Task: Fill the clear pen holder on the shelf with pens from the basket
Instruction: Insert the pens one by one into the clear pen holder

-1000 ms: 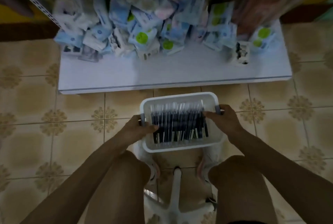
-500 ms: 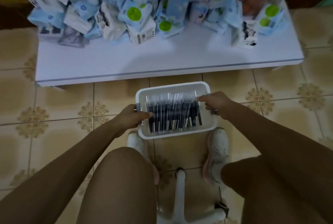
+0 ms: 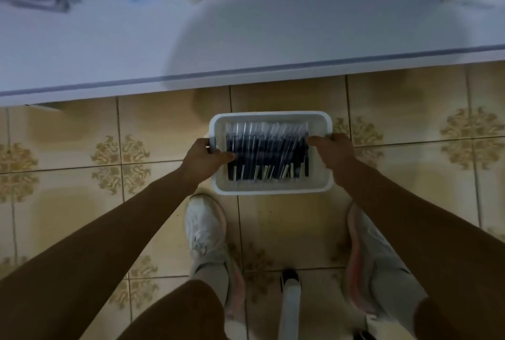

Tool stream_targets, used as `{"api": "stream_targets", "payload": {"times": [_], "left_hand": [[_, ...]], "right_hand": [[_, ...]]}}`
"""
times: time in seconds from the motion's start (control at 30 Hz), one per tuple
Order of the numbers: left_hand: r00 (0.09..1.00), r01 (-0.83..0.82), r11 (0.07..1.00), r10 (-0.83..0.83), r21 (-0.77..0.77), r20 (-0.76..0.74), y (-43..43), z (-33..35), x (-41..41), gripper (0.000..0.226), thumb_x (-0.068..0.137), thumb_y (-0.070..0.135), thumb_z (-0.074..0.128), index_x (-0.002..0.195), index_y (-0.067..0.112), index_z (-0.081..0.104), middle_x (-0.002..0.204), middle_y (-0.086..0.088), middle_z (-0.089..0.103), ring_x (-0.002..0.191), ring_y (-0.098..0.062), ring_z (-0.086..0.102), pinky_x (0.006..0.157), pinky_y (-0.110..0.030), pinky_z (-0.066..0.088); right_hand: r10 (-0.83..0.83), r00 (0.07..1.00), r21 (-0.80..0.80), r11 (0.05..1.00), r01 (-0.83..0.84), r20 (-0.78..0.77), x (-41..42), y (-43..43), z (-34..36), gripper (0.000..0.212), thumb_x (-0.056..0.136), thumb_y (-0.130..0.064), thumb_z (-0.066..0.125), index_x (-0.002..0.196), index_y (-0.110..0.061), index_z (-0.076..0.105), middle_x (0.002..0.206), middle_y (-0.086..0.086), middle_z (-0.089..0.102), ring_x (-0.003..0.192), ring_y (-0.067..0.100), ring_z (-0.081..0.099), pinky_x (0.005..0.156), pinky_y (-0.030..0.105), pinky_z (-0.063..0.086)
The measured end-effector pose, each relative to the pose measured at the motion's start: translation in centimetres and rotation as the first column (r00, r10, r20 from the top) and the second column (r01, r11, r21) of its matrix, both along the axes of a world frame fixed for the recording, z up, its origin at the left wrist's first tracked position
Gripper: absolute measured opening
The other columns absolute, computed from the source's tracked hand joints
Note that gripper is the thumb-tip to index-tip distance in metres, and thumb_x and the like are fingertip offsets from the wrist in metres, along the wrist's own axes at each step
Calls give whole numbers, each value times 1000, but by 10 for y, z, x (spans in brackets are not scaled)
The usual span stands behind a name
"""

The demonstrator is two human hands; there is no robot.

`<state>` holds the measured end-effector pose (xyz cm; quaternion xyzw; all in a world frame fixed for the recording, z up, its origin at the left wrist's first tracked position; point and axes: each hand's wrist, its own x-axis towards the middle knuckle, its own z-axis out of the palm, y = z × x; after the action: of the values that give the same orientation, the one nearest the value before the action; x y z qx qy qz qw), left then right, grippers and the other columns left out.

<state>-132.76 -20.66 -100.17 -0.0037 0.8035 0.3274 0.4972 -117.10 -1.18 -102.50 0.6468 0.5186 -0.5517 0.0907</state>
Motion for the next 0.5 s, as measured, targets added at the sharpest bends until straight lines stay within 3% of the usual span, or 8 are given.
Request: {"api": "stream_targets", "payload": {"times": [0.1, 0.23, 0.3, 0.33, 0.37, 0.43, 0.5], "left_hand": [[998, -47, 998, 45, -39, -39, 3, -26, -1, 25, 82, 16, 72, 101, 1, 67, 93, -16, 67, 85, -25, 63, 82, -40, 52], [994, -86, 995, 82, -51, -69, 5, -43, -5, 31, 84, 20, 71, 110, 5, 64, 95, -9, 67, 83, -20, 63, 66, -28, 49], [993, -69, 995, 61, -73, -101, 5, -44, 0, 40, 84, 22, 70, 118, 6, 59, 99, -6, 64, 94, -23, 62, 69, -28, 48], [982, -46, 993, 25, -105, -186, 3, -44, 4, 50, 83, 24, 71, 126, 6, 53, 108, -7, 61, 103, -26, 60, 77, -32, 49], [951, -11, 991, -30, -131, -308, 2, -41, 8, 59, 82, 24, 72, 132, 5, 46, 119, -10, 56, 112, -28, 55, 86, -35, 48], [827, 126, 987, -162, -104, -538, 3, -31, 18, 59, 84, 21, 70, 135, 5, 43, 127, -14, 49, 117, -28, 47, 92, -33, 40], [760, 310, 948, -296, -78, -579, 8, -25, 25, 44, 88, 21, 64, 127, 8, 51, 120, -13, 53, 108, -25, 51, 83, -29, 40]], "right_hand": [[17, 1000, 14, 1000, -17, 17, -5, 0, -22, 27, 82, -25, 70, 94, -8, 52, 71, 4, 50, 61, 17, 50, 49, 24, 35], [68, 997, 77, 995, -71, 39, -10, 1, -32, 36, 83, -30, 68, 105, -9, 50, 78, 1, 49, 75, 23, 54, 49, 24, 34], [127, 990, 148, 980, -136, 66, -10, -2, -29, 40, 84, -27, 67, 112, -5, 51, 90, 5, 54, 86, 26, 57, 56, 26, 42], [213, 970, 275, 932, -238, 118, -7, -4, -26, 44, 84, -25, 66, 118, -2, 50, 99, 10, 56, 94, 28, 58, 64, 29, 46], [323, 928, 439, 817, -374, 188, -3, -5, -23, 46, 83, -22, 65, 121, -1, 49, 108, 14, 55, 99, 30, 56, 73, 35, 49], [524, 810, 699, 476, -534, 262, 1, -5, -14, 39, 82, -15, 62, 119, -3, 53, 112, 18, 55, 99, 32, 54, 78, 42, 49], [698, 646, 732, 259, -630, 309, -1, -5, -9, 28, 86, -14, 58, 112, -5, 58, 107, 16, 57, 95, 33, 56, 76, 42, 50]]}}
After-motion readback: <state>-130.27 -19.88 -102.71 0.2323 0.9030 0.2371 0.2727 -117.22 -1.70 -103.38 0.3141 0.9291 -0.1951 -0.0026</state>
